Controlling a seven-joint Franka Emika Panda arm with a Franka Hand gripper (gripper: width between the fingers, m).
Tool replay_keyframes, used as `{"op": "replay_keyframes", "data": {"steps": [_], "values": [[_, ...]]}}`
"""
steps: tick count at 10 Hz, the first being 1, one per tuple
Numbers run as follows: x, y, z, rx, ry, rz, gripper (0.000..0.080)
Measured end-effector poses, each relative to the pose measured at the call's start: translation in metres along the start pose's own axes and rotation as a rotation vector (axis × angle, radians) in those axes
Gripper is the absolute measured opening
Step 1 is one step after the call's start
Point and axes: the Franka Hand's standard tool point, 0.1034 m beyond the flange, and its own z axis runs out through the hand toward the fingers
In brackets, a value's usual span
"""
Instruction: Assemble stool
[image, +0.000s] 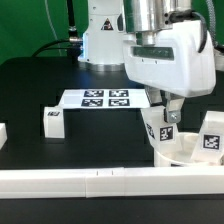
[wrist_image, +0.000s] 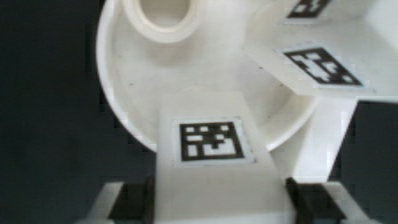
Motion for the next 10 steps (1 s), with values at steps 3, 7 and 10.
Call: {"op": "replay_keyframes", "data": {"steps": [3, 7, 10], "values": [[-0.002, 0.0005, -0.0003, -0.015, -0.004, 0.253, 0.034], [-0.0026, 0.0017, -0.001, -0.075, -0.029, 0.478, 0.034], [-0.0032, 0.0033, -0.0001, -0.078, -0.028, 0.52, 0.0417]]}}
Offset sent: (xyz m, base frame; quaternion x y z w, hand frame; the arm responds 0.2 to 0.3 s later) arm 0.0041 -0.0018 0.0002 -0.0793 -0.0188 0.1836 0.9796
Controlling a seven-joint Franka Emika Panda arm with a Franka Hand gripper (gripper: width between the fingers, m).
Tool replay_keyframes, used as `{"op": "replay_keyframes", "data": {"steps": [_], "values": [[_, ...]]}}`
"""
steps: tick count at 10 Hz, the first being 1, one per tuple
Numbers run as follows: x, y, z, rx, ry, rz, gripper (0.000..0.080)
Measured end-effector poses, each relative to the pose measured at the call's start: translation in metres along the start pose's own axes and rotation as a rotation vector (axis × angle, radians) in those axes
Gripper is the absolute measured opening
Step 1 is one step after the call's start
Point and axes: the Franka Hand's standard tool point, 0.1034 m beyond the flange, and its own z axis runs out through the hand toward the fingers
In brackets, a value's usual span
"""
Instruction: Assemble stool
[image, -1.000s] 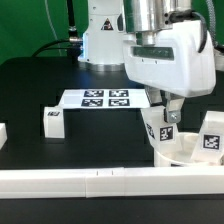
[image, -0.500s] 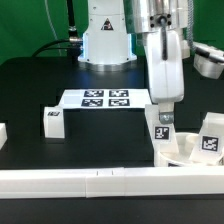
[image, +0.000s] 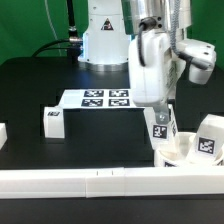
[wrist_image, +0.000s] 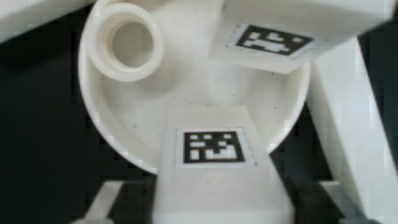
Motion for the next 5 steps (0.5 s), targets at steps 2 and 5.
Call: {"op": "replay_keyframes", "data": {"steps": [2, 5], "values": [[0.0, -0.001, -0.015, 0.006, -0.016, -0.075, 0.0553], [0.025, -0.006, -0.052, 0.025, -0.052, -0.199, 0.0644]]}}
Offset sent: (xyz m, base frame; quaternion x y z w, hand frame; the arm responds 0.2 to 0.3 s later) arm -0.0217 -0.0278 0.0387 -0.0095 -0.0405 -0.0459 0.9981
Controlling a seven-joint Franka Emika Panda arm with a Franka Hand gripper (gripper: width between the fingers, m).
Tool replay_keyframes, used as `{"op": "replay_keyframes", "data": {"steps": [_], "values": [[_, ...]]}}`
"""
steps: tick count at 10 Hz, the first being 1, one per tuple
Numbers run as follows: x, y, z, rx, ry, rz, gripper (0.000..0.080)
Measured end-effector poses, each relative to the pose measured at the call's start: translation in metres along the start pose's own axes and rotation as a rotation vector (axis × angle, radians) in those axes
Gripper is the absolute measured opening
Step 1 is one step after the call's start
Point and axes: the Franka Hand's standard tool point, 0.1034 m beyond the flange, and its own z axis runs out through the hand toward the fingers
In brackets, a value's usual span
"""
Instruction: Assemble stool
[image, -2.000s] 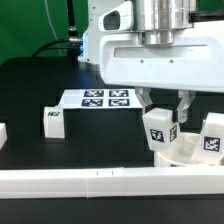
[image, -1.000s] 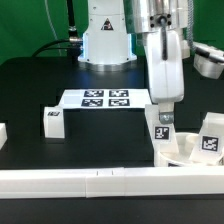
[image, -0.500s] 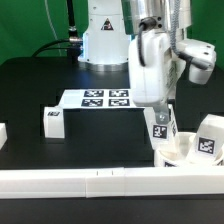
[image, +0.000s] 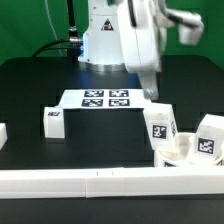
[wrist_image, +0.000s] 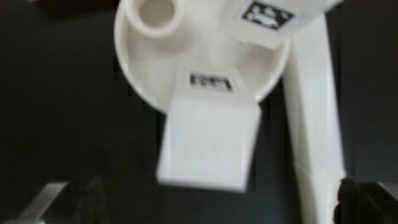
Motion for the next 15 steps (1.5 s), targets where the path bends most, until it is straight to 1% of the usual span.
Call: {"op": "replay_keyframes", "data": {"steps": [1, 4, 5, 6, 7, 8, 9, 12, 13, 14, 15], "values": [[0.001, 0.002, -0.003, -0.015, -0.006, -0.001, 0.0649], [0.001, 0.003, 0.0, -0.017, -0.002, -0.005, 0.0649], [0.005, 0.004, 0.001, -0.014, 0.002, -0.066, 0.0649], [0.02, 0.008, 0.001, -0.013, 0.015, -0.158, 0.0649], [0.04, 0.011, 0.001, -0.013, 0.031, -0.259, 0.0649], [0.057, 0.01, 0.001, -0.017, 0.044, -0.334, 0.0649], [0.066, 0.01, 0.002, -0.02, 0.052, -0.352, 0.0649], [0.065, 0.009, 0.002, -0.019, 0.051, -0.4, 0.0649], [0.066, 0.01, 0.004, -0.032, 0.064, -0.531, 0.0649], [0.069, 0.01, 0.012, -0.066, 0.097, -0.714, 0.0649], [0.066, 0.006, 0.017, -0.111, 0.14, -0.906, 0.0649]]}}
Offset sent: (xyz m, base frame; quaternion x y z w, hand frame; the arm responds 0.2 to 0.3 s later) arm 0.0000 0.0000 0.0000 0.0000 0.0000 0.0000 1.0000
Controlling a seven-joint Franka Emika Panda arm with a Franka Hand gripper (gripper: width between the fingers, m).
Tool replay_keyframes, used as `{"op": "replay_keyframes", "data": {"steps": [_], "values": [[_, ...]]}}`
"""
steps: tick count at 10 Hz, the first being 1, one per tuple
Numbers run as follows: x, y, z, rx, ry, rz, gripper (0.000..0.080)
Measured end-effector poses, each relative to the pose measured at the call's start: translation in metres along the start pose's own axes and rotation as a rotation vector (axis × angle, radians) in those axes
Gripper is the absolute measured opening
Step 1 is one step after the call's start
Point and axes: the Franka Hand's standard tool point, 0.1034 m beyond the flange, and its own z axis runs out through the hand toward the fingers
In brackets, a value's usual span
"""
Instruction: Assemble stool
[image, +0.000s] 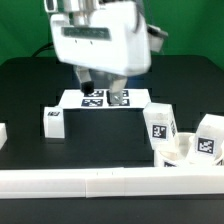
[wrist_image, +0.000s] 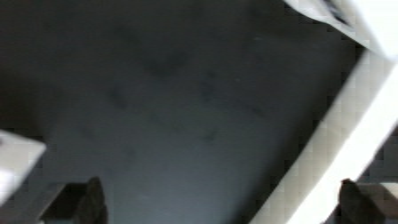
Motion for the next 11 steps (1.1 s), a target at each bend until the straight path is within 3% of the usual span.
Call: {"op": "replay_keyframes", "data": {"steps": [2, 6, 7, 11], "values": [[0.001, -0.005, 0.002, -0.041, 0.005, -0.28, 0.0649], [0.003, -0.002, 0.003, -0.044, 0.003, -0.509, 0.0649], [0.01, 0.004, 0.004, -0.045, 0.01, -0.67, 0.0649], [0.034, 0.056, 0.018, -0.066, 0.037, -0.803, 0.0649]]}}
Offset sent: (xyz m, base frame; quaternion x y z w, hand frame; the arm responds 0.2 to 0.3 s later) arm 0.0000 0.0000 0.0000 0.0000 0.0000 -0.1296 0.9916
